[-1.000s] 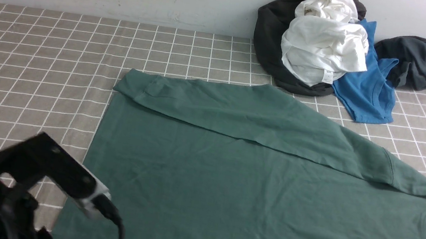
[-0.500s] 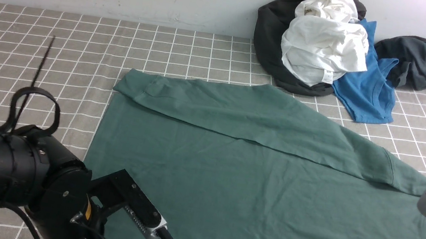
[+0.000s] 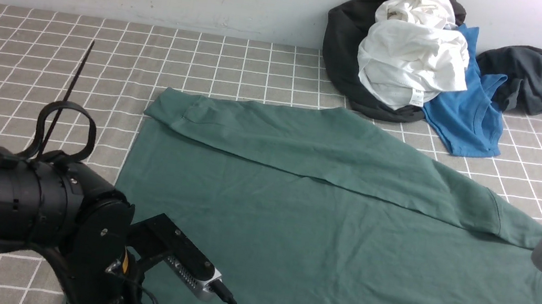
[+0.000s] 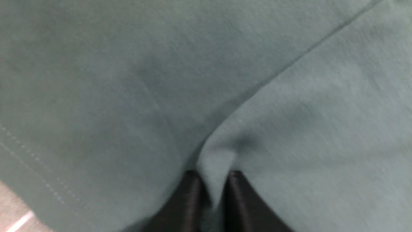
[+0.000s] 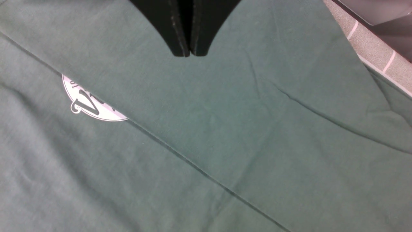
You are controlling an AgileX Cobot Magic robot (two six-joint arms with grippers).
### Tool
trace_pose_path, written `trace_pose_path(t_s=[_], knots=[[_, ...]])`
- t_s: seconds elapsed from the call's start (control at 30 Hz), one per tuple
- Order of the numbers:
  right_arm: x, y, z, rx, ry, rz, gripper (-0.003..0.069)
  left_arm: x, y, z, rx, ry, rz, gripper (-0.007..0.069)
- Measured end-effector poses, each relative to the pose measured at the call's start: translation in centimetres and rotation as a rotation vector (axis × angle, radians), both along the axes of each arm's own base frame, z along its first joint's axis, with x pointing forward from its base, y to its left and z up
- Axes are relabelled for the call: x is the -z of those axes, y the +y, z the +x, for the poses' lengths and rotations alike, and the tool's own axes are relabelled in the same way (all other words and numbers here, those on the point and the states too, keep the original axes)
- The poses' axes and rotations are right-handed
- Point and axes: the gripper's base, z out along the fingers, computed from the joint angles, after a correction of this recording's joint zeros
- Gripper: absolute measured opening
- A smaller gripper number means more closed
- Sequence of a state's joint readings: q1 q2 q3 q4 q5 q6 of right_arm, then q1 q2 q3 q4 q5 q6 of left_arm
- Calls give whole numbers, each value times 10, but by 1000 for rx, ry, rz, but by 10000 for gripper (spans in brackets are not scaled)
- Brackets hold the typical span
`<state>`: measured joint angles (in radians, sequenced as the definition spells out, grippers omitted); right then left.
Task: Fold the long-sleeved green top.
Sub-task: Use the left arm to clamp the cuff closest to it, then use the left arm to drag and place the cuff at the centered position on the left edge of the fabric
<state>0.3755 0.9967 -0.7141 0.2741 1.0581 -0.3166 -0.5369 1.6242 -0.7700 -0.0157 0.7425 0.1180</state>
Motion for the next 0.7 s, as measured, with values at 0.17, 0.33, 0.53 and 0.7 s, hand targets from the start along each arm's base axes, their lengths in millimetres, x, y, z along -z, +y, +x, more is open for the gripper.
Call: trace_pose_path(t_s=[0.17,0.33,0.53,0.7], knots=[[0,0,0,-14,-6,-5,-14,-22,-6,12,20,-4,18,18],[0,0,0,-18,-7,-6,-14,-68,-15,43,50,-126,23,16],[0,-1,0,-24,-14,-23,-14,-102,-11,92,14,-250,-10,17],[1,-2,1,-27,-19,-35,-14,-82,-9,127,6,-245,7,27]])
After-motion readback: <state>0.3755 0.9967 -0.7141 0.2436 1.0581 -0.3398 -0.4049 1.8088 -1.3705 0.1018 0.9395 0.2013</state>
